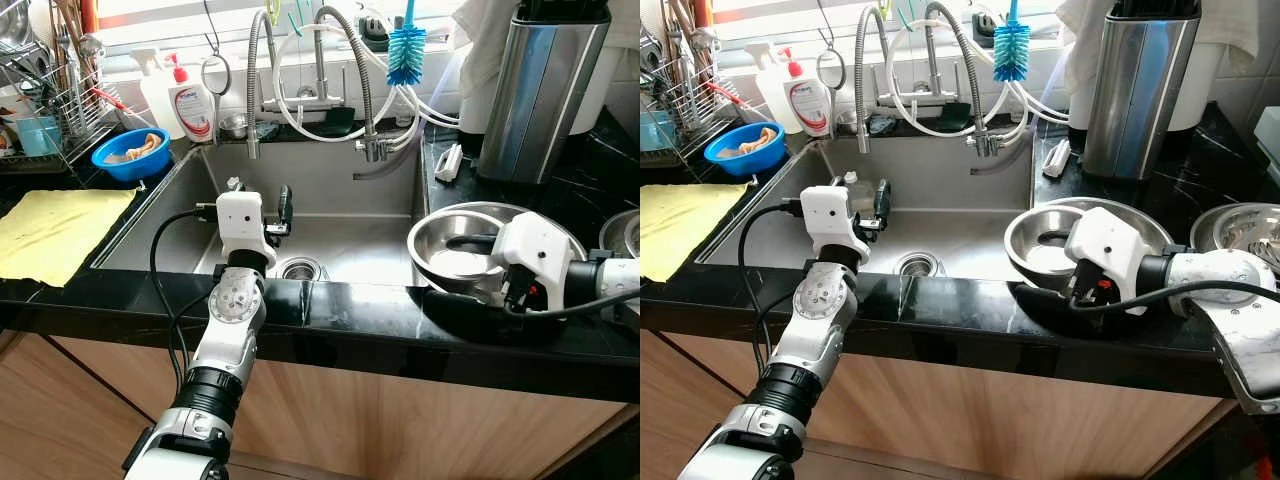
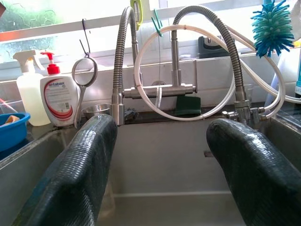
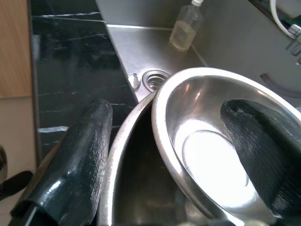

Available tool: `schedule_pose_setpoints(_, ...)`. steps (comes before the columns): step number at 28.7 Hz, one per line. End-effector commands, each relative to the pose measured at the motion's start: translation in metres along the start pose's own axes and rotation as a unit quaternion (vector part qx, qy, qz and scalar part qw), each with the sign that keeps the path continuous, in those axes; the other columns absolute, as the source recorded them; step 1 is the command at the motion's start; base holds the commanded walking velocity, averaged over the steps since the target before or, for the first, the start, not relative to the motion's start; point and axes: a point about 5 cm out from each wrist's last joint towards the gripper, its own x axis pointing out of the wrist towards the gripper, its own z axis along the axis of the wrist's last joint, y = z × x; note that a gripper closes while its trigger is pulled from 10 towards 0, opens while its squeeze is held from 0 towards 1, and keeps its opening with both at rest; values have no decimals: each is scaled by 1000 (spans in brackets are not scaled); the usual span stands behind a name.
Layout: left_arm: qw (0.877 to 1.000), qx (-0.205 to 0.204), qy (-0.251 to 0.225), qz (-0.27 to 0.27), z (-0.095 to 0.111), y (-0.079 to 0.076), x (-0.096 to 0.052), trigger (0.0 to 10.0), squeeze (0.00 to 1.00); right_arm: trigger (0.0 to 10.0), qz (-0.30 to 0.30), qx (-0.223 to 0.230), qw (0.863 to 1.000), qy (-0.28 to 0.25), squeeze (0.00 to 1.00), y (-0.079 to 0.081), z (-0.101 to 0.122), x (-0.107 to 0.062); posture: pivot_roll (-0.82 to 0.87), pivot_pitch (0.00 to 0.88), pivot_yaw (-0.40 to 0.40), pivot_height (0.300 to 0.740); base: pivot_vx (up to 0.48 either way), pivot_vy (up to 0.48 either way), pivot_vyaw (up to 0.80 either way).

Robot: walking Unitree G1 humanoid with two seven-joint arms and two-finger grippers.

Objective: Kitchen organization

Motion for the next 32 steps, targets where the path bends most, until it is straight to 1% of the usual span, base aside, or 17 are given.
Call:
schedule_pose_setpoints(1,1000,8,0,11,-1,6,-2,10000,0,10000,-6,-15,1000,0,0,-4,4,1,-286,0,123,740,0,0,0)
schedule_pose_setpoints(4,1000,7,-1,12,-1,7,-2,10000,0,10000,-36,-13,999,5,0,-12,2,-1,-283,0,120,740,0,0,0)
schedule_pose_setpoints(7,1000,7,-1,13,-1,7,-2,10000,0,10000,-53,-9,999,2,0,-16,2,-2,-283,0,122,740,0,0,0)
schedule_pose_setpoints(12,1000,8,-3,13,1,8,-2,10000,0,10000,-56,-7,998,-16,0,-15,4,0,-281,0,125,740,0,0,0)
schedule_pose_setpoints(17,1000,9,-5,13,1,8,-2,10000,0,10000,-58,-6,998,-22,0,-15,5,1,-278,0,125,740,0,0,0)
schedule_pose_setpoints(24,1000,8,-3,13,1,9,-2,10000,0,10000,-62,-16,998,-21,0,-17,5,2,-281,0,126,740,0,0,0)
schedule_pose_setpoints(32,1000,7,-3,11,1,8,-2,10000,0,10000,-84,-16,996,-20,0,-22,4,2,-280,0,126,740,0,0,0)
